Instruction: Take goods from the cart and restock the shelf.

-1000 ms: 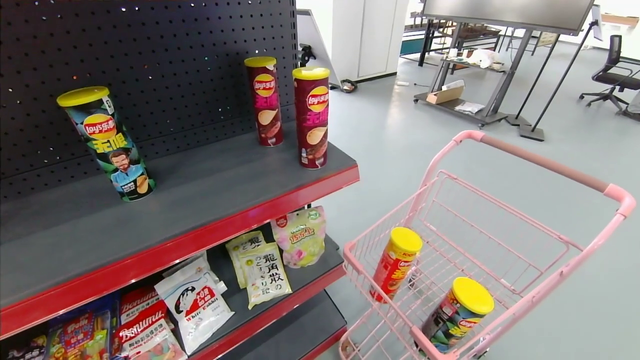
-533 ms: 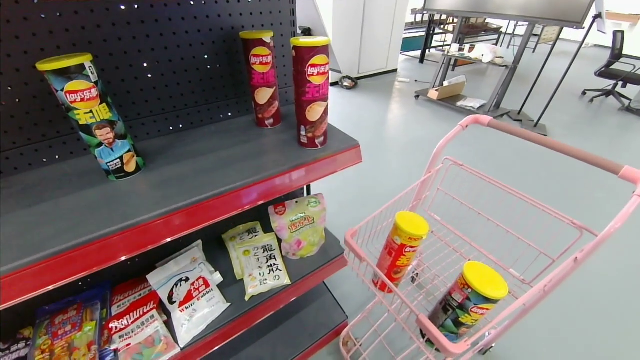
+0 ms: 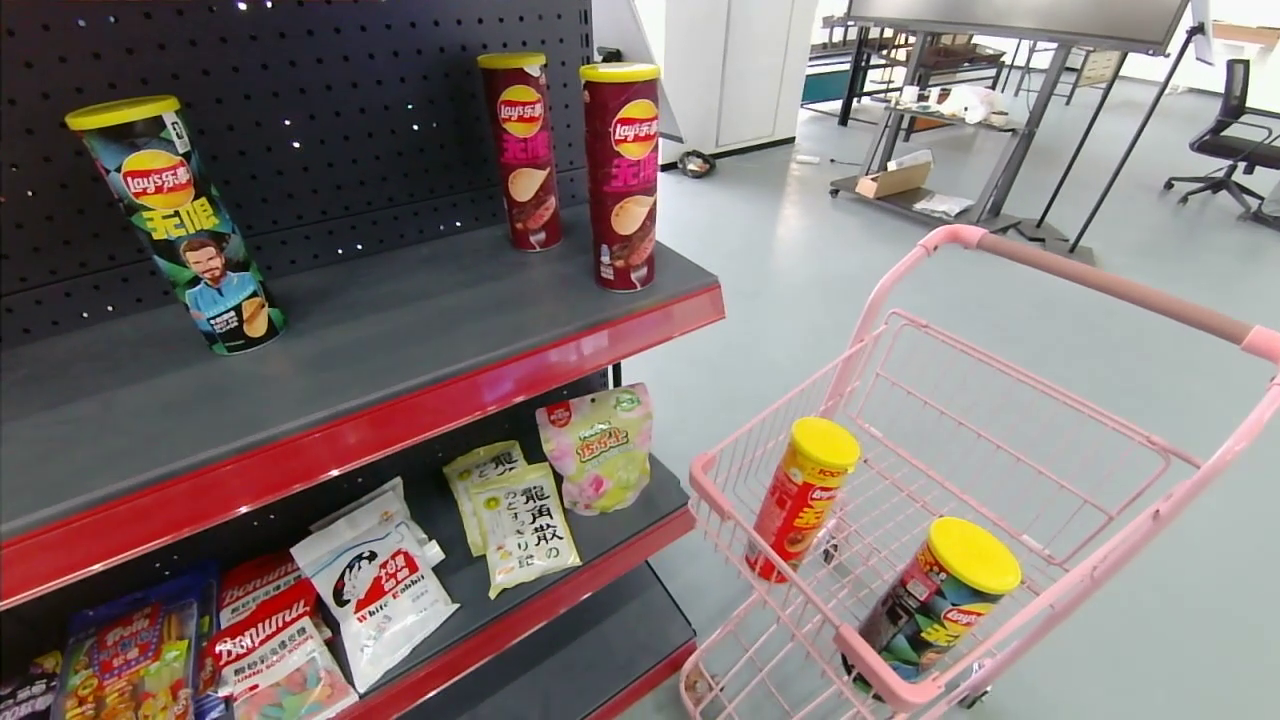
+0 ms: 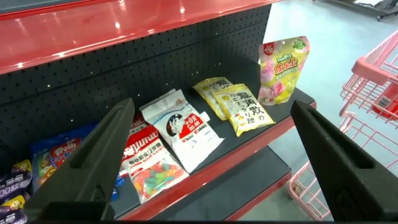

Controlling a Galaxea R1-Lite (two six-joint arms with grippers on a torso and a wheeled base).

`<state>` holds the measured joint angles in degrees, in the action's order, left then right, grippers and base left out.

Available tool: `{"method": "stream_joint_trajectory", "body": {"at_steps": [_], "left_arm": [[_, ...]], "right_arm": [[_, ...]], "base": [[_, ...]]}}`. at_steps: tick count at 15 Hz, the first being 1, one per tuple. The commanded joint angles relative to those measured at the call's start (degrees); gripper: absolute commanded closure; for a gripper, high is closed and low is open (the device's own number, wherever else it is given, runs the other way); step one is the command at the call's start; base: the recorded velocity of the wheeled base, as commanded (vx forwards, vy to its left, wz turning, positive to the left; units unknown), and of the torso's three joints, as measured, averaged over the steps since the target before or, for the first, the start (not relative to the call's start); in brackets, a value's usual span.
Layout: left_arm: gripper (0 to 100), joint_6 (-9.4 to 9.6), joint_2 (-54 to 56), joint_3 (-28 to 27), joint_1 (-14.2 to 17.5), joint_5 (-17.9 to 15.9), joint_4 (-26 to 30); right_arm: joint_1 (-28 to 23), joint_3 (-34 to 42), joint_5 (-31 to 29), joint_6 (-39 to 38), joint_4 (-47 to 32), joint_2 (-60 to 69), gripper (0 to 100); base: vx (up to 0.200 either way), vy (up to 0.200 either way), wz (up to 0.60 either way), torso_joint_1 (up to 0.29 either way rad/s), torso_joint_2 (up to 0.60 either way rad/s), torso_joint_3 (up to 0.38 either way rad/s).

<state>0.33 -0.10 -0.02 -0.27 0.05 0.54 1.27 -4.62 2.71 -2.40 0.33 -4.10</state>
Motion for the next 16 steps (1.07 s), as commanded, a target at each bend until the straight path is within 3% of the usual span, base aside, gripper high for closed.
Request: {"method": "stream_joint_trajectory", "body": {"at_steps": [1,2,3,5,6,9,13,16], "left_arm": [[0,0.11,0.0,0.0,0.1,-0.1,0.0],[0,0.11,0.0,0.0,0.0,-0.2,0.0],[0,-0.07,0.0,0.0,0.1,0.0,0.0],[0,-0.07,0.0,0.0,0.0,0.0,0.0],[0,0.02,0.0,0.0,0.0,0.0,0.0],[0,0.02,0.0,0.0,0.0,-0.1,0.0],[0,0.02,0.0,0.0,0.0,-0.1,0.0],[0,0.02,0.0,0.0,0.1,-0.1,0.0]], "right_arm": [[4.2,-36.5,4.4,-11.0,-0.9,-38.3,0],[4.5,-32.6,7.3,-9.4,-0.7,-40.0,0],[5.6,-24.0,13.6,-5.8,2.5,-40.3,0],[5.4,-10.1,23.1,-4.2,13.7,-42.0,0],[5.2,-6.9,24.6,-4.0,15.8,-44.5,0],[2.6,-6.5,24.8,-4.0,18.0,-55.0,0],[-8.3,-10.6,22.6,-2.5,28.8,-67.7,0],[-8.5,-9.2,23.8,-0.1,28.7,-69.5,0]], "base": [[0.000,0.000,0.00,0.000,0.00,0.000],[0.000,0.000,0.00,0.000,0.00,0.000],[0.000,0.000,0.00,0.000,0.00,0.000],[0.000,0.000,0.00,0.000,0.00,0.000],[0.000,0.000,0.00,0.000,0.00,0.000],[0.000,0.000,0.00,0.000,0.00,0.000],[0.000,0.000,0.00,0.000,0.00,0.000],[0.000,0.000,0.00,0.000,0.00,0.000]]}}
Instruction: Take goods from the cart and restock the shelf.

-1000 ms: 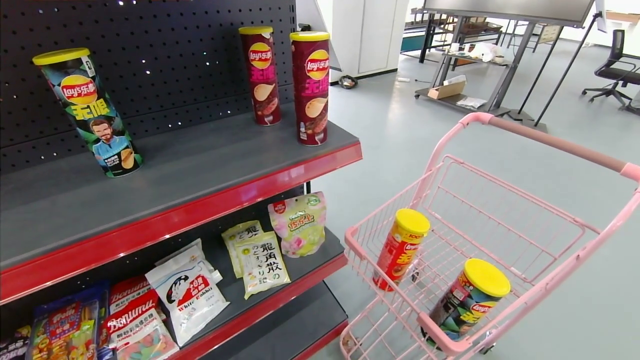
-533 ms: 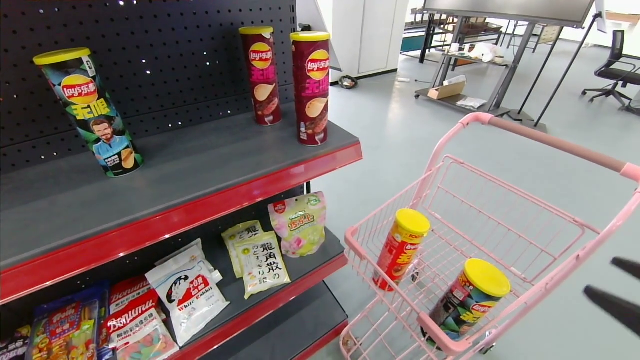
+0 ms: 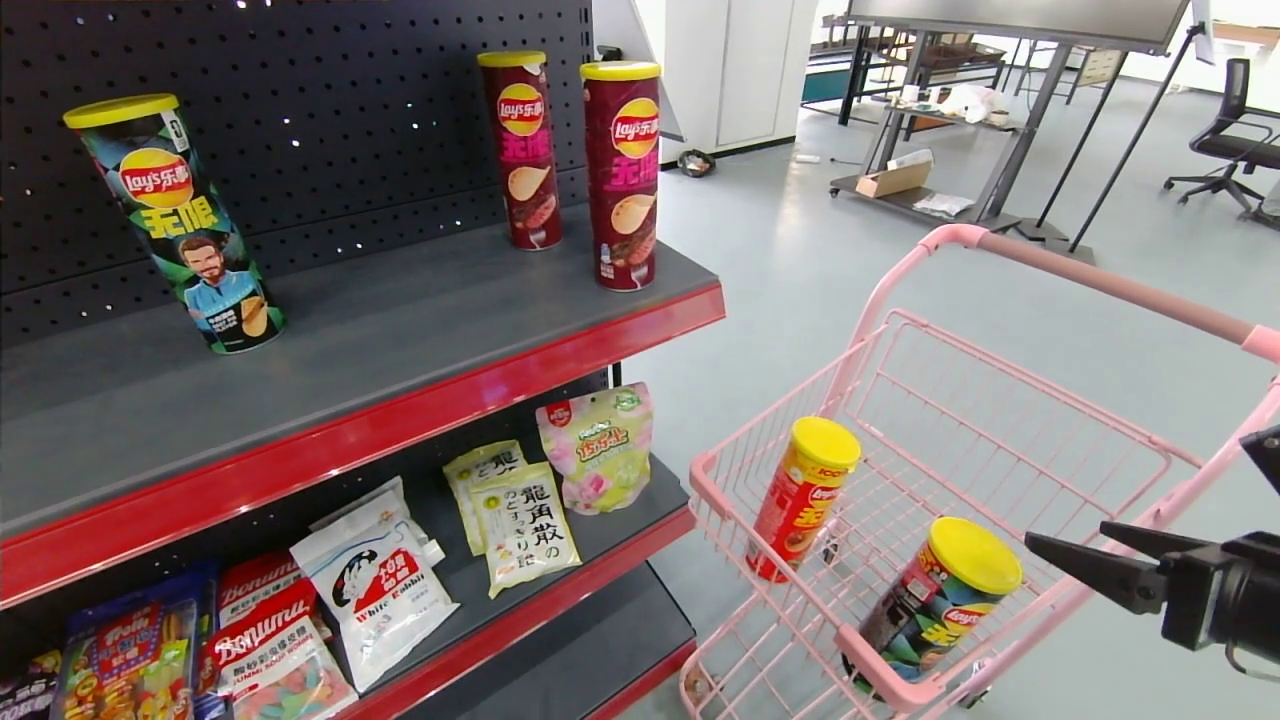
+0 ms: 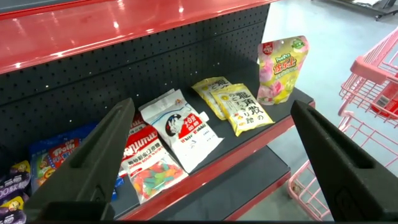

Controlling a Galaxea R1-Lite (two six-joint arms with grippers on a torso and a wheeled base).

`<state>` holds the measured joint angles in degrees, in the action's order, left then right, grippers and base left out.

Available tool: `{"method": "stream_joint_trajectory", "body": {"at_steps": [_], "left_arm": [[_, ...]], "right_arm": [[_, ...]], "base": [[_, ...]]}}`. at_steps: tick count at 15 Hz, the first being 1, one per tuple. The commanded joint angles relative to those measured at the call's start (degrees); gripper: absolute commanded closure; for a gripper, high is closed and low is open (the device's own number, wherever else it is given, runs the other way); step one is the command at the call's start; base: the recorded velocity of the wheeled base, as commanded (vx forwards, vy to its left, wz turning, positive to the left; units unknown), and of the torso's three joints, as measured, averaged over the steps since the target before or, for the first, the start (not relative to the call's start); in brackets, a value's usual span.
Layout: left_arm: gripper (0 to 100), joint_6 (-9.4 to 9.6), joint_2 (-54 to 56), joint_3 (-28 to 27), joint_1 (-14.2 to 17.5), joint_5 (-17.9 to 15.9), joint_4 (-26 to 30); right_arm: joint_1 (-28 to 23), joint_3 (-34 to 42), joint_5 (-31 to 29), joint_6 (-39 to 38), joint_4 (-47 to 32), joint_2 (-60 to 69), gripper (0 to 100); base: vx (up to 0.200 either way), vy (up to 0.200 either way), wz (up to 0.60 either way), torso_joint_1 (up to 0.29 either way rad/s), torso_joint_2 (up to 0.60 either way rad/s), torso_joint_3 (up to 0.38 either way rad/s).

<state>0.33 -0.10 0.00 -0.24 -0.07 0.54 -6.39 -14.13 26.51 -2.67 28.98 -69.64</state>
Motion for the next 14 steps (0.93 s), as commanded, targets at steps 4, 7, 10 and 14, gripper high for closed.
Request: {"method": "stream_joint_trajectory", "body": {"at_steps": [4,7,10,14], "left_arm": [[0,0.02,0.0,-0.1,0.0,0.0,0.0],[0,0.02,0.0,0.0,0.0,0.0,0.0],[0,0.02,0.0,0.0,0.0,0.0,0.0],[0,0.02,0.0,0.0,0.0,0.0,0.0]], "right_arm": [[-0.6,1.2,3.7,8.5,-0.1,-7.9,0],[2.2,1.0,3.1,9.1,-0.1,-11.1,0],[4.2,0.0,-0.9,9.3,0.3,-14.5,0],[6.6,-1.3,-2.0,9.2,0.5,-18.3,0]], "base": [[0.000,0.000,0.00,0.000,0.00,0.000],[0.000,0.000,0.00,0.000,0.00,0.000],[0.000,0.000,0.00,0.000,0.00,0.000],[0.000,0.000,0.00,0.000,0.00,0.000]]}}
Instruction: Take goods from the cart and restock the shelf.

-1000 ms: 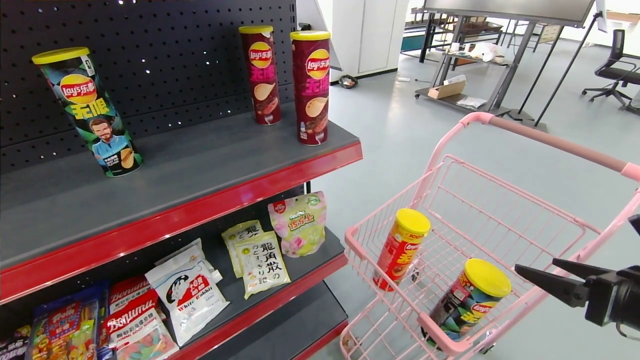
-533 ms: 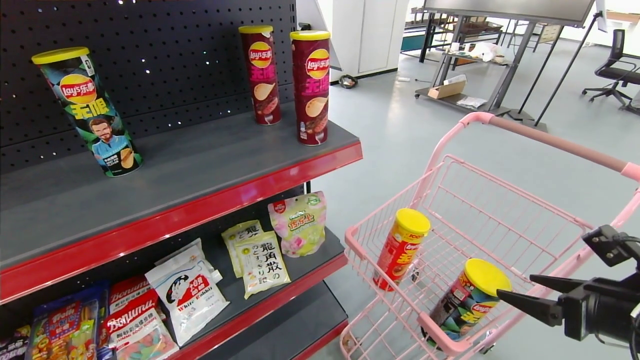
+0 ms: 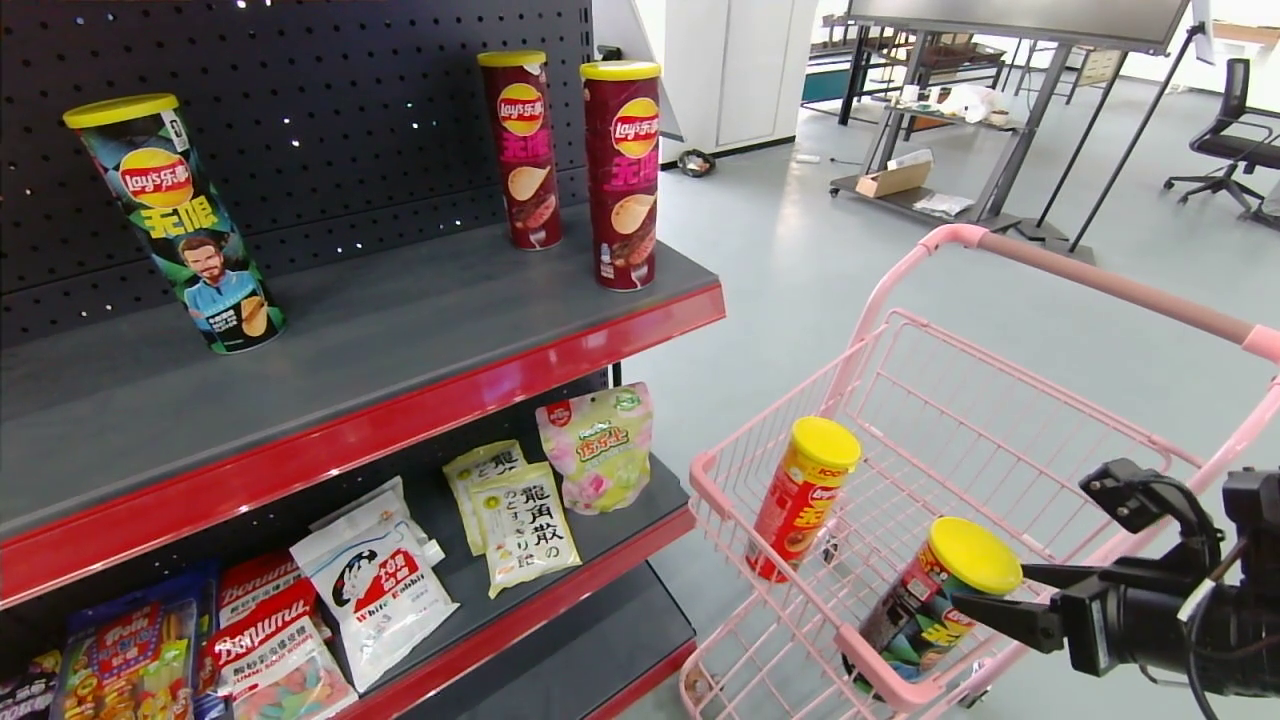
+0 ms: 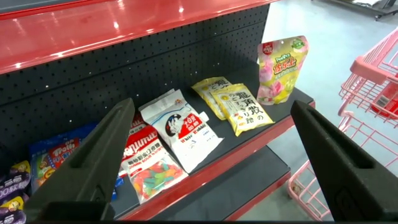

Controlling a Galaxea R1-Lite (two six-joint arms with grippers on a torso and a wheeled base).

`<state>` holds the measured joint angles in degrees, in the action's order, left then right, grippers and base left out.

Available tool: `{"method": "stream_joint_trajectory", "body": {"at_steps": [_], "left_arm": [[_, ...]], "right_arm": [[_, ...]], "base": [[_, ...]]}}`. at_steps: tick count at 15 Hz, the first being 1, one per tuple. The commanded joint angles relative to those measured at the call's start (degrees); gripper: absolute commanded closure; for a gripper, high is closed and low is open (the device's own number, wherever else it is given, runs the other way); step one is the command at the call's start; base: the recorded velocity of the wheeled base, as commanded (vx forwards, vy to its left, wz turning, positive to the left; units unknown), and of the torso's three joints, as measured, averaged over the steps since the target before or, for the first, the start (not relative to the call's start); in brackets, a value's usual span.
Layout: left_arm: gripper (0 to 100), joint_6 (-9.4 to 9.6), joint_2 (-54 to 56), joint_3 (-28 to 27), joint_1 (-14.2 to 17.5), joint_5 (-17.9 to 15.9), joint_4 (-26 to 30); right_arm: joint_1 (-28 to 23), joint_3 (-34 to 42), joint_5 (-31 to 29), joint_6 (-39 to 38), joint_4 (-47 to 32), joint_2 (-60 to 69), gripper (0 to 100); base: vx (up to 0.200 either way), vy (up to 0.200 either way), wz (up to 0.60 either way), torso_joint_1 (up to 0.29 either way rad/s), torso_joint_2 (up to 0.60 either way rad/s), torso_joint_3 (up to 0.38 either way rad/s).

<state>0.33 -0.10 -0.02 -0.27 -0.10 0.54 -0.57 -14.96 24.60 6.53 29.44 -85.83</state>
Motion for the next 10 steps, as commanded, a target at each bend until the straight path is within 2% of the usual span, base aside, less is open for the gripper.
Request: {"method": "stream_joint_trajectory", "body": {"at_steps": [1,10], "left_arm": [[0,0.02,0.0,0.0,0.0,0.0,0.0],[0,0.11,0.0,0.0,0.0,0.0,0.0]], "right_arm": [[1.0,-0.9,-0.1,0.0,0.0,-2.8,0],[2.6,-5.2,-1.6,0.0,0.1,-9.0,0]], "base": [[0.000,0.000,0.00,0.000,0.00,0.000],[0.000,0.000,0.00,0.000,0.00,0.000]]}}
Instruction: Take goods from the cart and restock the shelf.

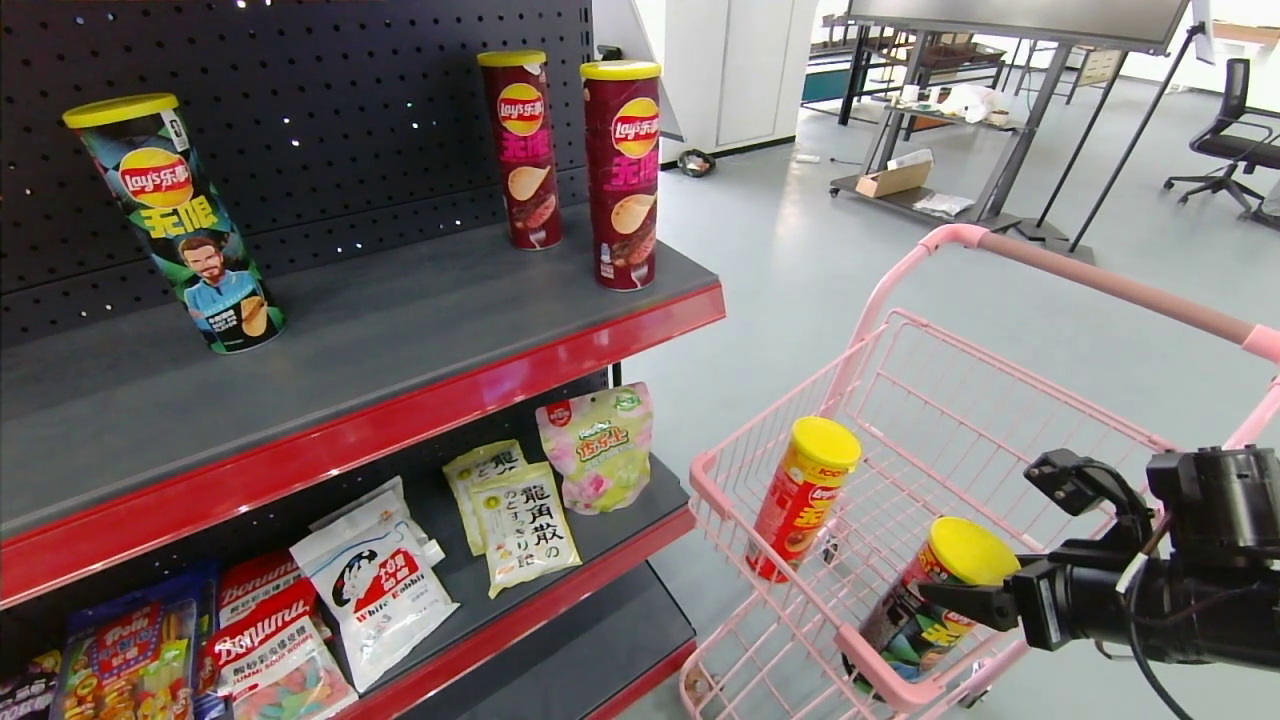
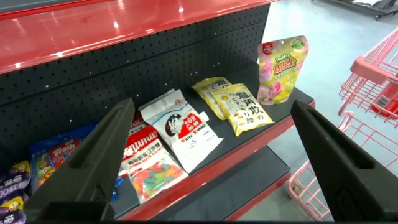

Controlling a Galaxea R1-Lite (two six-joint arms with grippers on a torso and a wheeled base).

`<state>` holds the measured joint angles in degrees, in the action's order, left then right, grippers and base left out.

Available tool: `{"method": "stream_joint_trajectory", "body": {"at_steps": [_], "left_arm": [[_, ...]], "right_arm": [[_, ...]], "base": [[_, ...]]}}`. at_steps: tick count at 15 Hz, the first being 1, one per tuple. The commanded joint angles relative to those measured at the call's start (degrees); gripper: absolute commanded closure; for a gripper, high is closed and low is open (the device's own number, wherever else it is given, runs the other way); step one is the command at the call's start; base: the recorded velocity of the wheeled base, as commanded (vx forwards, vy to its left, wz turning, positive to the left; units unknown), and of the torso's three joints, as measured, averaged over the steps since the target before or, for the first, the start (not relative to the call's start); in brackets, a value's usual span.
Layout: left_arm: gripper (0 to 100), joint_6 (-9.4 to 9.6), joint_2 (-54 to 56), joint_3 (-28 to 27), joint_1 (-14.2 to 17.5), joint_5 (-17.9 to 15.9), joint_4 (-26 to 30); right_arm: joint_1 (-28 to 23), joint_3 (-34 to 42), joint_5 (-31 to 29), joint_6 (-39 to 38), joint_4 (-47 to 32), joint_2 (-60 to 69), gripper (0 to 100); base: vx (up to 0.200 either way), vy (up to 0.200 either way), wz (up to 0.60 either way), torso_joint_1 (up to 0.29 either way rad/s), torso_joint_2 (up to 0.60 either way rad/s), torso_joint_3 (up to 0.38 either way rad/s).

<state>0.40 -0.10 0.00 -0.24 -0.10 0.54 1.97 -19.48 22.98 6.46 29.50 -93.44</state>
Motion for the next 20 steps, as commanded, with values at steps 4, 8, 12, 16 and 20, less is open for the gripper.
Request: {"method": "stream_joint_trajectory", "body": {"at_steps": [4,8,12,16,20], "left_arm": [[0,0.04,0.0,0.0,0.0,0.0,0.0],[0,0.04,0.0,0.0,0.0,0.0,0.0],[0,-0.05,0.0,0.0,0.0,0.0,0.0],[0,-0.05,0.0,0.0,0.0,0.0,0.0],[0,-0.05,0.0,-0.1,0.0,0.0,0.0]], "right_arm": [[0.1,-2.6,0.0,0.1,0.1,-3.1,0],[3.8,-2.5,-1.4,-0.1,0.6,-3.5,0],[4.4,-0.6,-4.4,-0.2,4.0,-3.8,0],[4.5,3.9,-5.0,-0.4,8.4,-3.3,0],[5.6,8.9,-5.1,-0.7,15.1,-3.8,0]], "base": [[0.000,0.000,0.00,0.000,0.00,0.000],[0.000,0.000,0.00,0.000,0.00,0.000],[0.000,0.000,0.00,0.000,0.00,0.000],[0.000,0.000,0.00,0.000,0.00,0.000],[0.000,0.000,0.00,0.000,0.00,0.000]]}}
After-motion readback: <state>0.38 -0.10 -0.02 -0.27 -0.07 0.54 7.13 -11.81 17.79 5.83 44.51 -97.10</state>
